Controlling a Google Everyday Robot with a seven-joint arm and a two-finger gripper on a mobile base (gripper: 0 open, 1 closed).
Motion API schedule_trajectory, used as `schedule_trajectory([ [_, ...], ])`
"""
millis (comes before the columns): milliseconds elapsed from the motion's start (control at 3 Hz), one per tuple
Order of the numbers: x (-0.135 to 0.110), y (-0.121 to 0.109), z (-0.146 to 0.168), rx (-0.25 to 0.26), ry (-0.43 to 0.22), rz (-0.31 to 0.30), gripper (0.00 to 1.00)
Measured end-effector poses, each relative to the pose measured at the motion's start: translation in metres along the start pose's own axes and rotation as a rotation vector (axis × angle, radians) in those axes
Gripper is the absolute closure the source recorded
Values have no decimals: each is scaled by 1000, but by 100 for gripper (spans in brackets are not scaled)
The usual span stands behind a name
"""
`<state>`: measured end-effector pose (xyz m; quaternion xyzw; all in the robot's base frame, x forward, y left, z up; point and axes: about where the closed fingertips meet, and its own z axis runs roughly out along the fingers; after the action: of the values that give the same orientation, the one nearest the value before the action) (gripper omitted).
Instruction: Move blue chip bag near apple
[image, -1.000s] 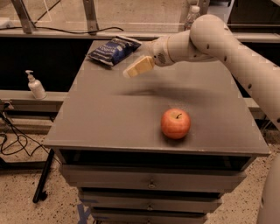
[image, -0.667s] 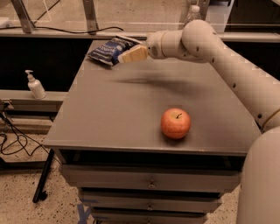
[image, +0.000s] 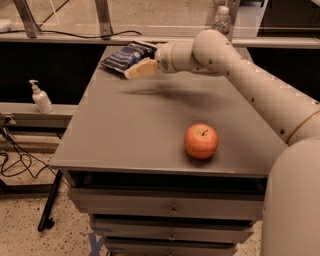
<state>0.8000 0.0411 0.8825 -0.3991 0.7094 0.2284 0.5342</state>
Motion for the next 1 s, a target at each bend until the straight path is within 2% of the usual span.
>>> schedule_trajectory([
  [333, 7, 7, 35, 36, 0, 3, 0],
  [667, 5, 0, 55, 86, -13, 12, 0],
  [1000, 9, -7, 61, 136, -15, 20, 18],
])
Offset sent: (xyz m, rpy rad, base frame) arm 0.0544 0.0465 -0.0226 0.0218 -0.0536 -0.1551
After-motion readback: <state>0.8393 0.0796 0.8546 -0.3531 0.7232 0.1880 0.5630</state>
